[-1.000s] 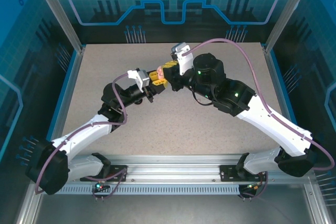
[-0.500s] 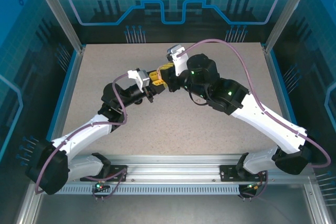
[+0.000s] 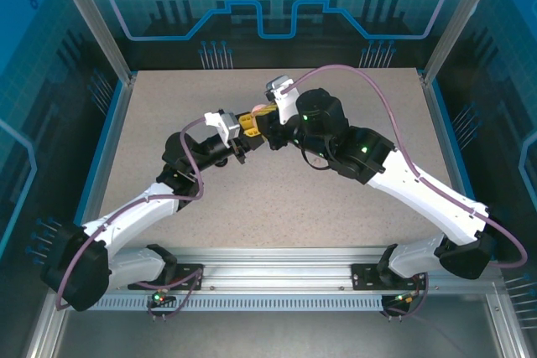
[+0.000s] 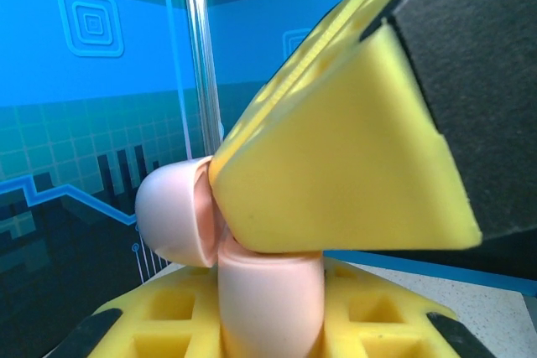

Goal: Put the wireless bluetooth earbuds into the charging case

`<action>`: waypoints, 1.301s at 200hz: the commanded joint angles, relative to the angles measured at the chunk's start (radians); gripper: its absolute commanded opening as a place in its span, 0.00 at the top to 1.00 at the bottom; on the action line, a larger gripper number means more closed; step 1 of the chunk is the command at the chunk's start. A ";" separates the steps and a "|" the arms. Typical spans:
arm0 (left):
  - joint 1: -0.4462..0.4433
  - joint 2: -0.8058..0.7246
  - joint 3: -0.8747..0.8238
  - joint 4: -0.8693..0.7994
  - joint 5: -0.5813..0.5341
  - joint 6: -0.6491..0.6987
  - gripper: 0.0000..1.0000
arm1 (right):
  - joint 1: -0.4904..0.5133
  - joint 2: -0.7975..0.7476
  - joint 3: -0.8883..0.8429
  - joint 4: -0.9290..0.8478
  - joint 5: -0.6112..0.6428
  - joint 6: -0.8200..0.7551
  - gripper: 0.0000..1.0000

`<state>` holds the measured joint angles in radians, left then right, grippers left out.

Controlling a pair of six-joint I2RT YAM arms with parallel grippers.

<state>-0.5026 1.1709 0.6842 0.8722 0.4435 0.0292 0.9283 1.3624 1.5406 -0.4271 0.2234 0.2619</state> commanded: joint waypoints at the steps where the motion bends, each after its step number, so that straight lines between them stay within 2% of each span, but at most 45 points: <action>1: -0.007 -0.016 0.037 0.021 0.009 0.018 1.00 | -0.008 0.016 0.029 -0.027 -0.047 0.009 0.80; 47: -0.007 -0.011 0.026 0.019 0.004 0.017 1.00 | -0.028 0.017 0.140 -0.060 -0.038 0.036 0.47; 69: -0.008 -0.008 0.021 0.025 0.001 0.013 1.00 | -0.057 0.001 0.190 -0.078 -0.039 0.061 0.35; 83: -0.007 -0.008 0.017 0.027 -0.002 0.012 1.00 | -0.085 -0.014 0.210 -0.093 -0.034 0.091 0.31; 132: -0.007 -0.010 0.017 0.025 -0.006 0.012 1.00 | -0.230 -0.058 0.179 -0.179 -0.018 0.225 0.28; 177: -0.007 -0.018 0.016 0.018 -0.010 0.014 1.00 | -0.383 -0.034 0.008 -0.269 -0.039 0.370 0.28; 222: -0.008 -0.028 0.015 0.006 -0.018 0.015 1.00 | -0.479 0.080 -0.145 -0.287 -0.086 0.453 0.28; 260: -0.008 -0.032 0.013 0.001 -0.022 0.015 1.00 | -0.496 0.246 -0.149 -0.314 -0.120 0.490 0.28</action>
<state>-0.5034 1.1679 0.6842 0.8635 0.4385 0.0292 0.4435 1.5318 1.3857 -0.7048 0.1406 0.6998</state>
